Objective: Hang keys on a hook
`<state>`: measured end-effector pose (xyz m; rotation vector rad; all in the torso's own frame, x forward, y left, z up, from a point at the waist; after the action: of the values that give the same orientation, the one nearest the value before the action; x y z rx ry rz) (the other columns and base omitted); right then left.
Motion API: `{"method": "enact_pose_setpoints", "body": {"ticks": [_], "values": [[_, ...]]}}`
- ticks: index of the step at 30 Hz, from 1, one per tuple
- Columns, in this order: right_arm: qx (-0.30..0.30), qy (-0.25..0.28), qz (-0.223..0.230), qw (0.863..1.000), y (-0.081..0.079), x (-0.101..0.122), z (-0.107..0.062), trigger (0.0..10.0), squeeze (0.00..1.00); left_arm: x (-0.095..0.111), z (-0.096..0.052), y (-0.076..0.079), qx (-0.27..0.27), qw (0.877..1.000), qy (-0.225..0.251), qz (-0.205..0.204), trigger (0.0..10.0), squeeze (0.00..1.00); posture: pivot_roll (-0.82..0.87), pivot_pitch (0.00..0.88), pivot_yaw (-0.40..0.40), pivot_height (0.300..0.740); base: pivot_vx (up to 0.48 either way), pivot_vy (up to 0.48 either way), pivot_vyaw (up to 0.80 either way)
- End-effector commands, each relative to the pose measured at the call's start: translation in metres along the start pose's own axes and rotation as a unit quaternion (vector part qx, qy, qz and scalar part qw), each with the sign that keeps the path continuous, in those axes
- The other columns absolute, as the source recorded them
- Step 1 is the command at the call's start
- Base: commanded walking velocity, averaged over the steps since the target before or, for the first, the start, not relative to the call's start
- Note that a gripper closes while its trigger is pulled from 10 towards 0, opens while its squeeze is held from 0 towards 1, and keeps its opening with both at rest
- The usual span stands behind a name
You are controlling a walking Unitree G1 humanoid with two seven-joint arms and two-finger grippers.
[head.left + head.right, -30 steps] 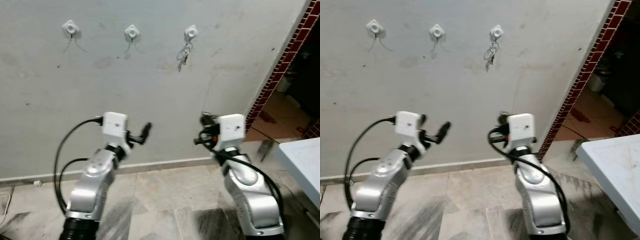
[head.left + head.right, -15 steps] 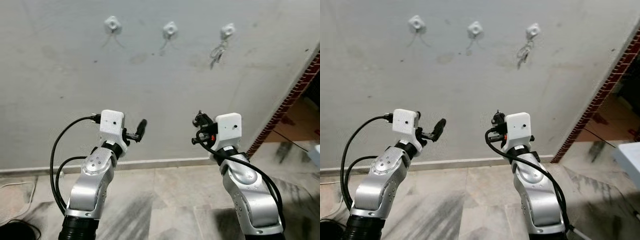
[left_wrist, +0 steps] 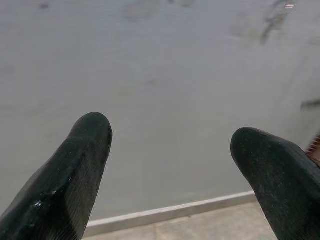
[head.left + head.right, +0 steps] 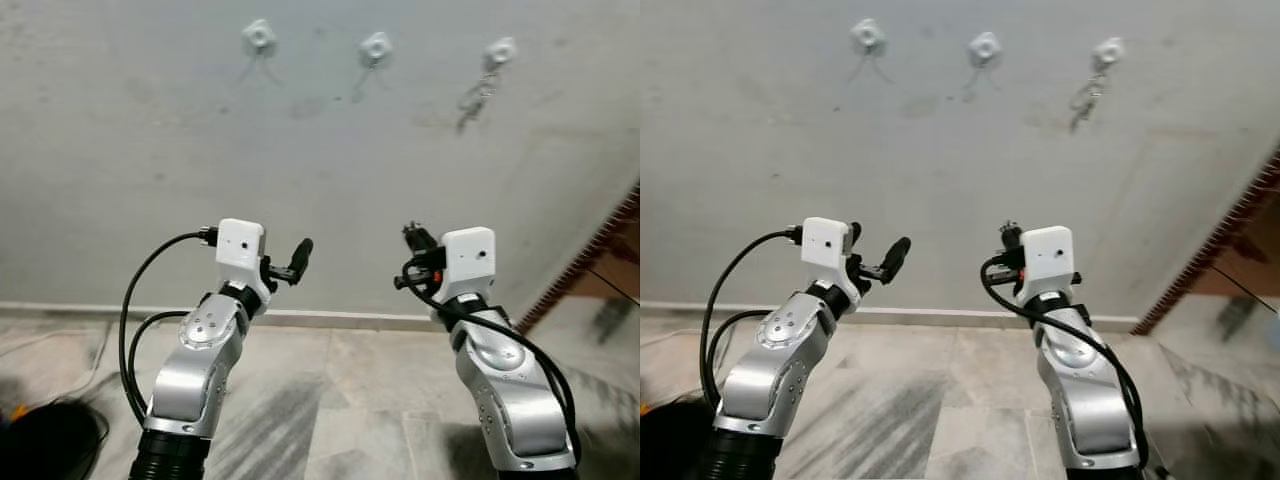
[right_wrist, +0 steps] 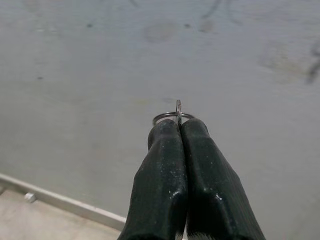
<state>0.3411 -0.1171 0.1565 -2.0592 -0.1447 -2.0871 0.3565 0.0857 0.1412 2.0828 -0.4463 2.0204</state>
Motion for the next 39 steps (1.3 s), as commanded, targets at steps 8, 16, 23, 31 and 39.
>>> {"method": "enact_pose_setpoints", "body": {"ticks": [8,16,23,31,39], "values": [[-0.023,0.019,0.009,1.000,0.008,0.008,0.000,10.0,0.00,0.004,0.000,0.005,-0.019,1.000,0.005,-0.006,10.0,0.00,0.14,0.000,-0.037,0.740,0.000,0.000,0.39],[-0.038,0.037,0.015,0.998,0.014,0.017,0.000,10.0,0.00,0.000,0.001,0.018,-0.053,0.998,-0.005,-0.014,10.0,0.00,0.14,0.000,-0.035,0.740,0.000,0.000,0.00],[-0.056,0.043,0.011,0.997,0.021,0.019,0.000,10.0,0.00,0.013,0.010,0.034,-0.080,0.997,0.013,-0.014,10.0,0.00,0.13,0.000,-0.037,0.740,0.000,0.000,0.00],[-0.063,0.046,0.008,0.997,0.024,0.020,-0.001,10.0,0.00,0.017,0.011,0.035,-0.086,0.996,0.023,-0.021,10.0,0.00,0.13,0.000,-0.033,0.740,0.219,0.000,0.00],[-0.061,0.047,0.007,0.997,0.022,0.020,-0.001,10.0,0.00,0.015,0.010,0.034,-0.082,0.996,0.020,-0.022,10.0,0.00,0.13,0.000,-0.035,0.740,0.394,0.000,0.00]]}}
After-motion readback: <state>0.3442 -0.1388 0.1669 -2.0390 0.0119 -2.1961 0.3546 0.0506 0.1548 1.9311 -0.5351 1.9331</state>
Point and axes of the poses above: a point about 5 cm out from each wrist's last joint towards the gripper, its own z axis pointing out of the wrist towards the gripper, its own x axis along the axis of the wrist's last joint, y = z × x, the point moved 6 cm from there along z, pointing out of the wrist towards the gripper, and after that the axes turned 8 degrees about z, right-handed, at the moved point
